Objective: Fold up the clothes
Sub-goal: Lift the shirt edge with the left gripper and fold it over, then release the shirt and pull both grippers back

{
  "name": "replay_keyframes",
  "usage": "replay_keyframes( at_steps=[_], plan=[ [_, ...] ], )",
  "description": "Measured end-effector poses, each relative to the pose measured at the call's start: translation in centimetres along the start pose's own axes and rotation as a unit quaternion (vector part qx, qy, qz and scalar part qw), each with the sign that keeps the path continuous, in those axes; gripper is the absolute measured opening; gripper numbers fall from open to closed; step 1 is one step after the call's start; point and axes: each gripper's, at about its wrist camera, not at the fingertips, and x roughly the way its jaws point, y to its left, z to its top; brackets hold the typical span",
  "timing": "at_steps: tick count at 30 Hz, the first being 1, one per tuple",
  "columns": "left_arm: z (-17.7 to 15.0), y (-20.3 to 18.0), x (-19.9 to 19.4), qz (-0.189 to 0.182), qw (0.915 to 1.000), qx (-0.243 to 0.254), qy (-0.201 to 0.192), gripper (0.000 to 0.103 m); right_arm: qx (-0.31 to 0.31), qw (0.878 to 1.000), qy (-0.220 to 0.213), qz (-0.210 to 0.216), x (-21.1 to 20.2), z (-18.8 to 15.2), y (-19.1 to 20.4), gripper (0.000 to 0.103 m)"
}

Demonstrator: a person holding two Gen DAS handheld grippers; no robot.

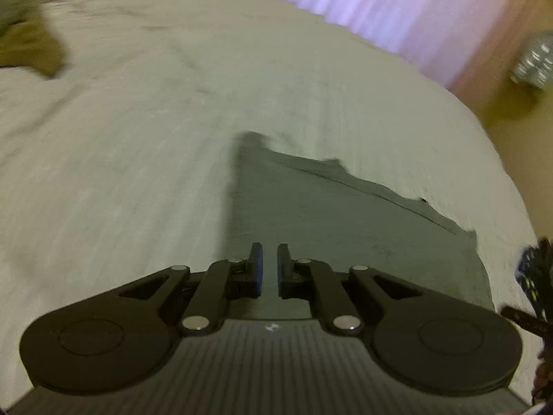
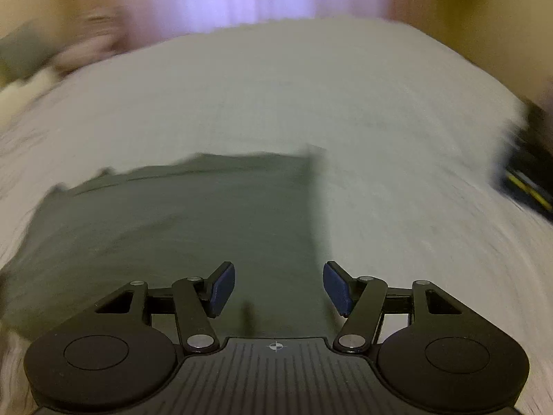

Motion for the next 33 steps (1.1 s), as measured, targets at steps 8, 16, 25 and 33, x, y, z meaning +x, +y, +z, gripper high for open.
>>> replay_keyframes(
  at_steps=[8, 16, 25, 33],
  plan=[
    [-1.0, 1.8, 5.0, 0.042, 0.9947, 0.09, 0.026, 0.002, -0.071, 0.996, 0.037, -0.03, 3.7, -2.8, -3.6, 0.06],
    [-0.6, -0.8, 1.1, 0.036, 0.9967, 0.069, 0.023, 0.002, -0.004, 0.999, 0.019, -0.043, -1.5, -0.4, -3.6, 0.06],
    [-7.9, -8.3, 3.1, -0.042, 0.9845, 0.144, 0.091, 0.003, -0.096, 0.991, 0.08, 0.04, 1.3, -5.3, 7.0, 0.06],
    [-6.9, -1.3, 1.7, 0.016, 0.9859, 0.112, 0.123, 0.003, -0.064, 0.983, 0.155, -0.078, -0.8, -5.9, -2.5, 0.06]
  ],
)
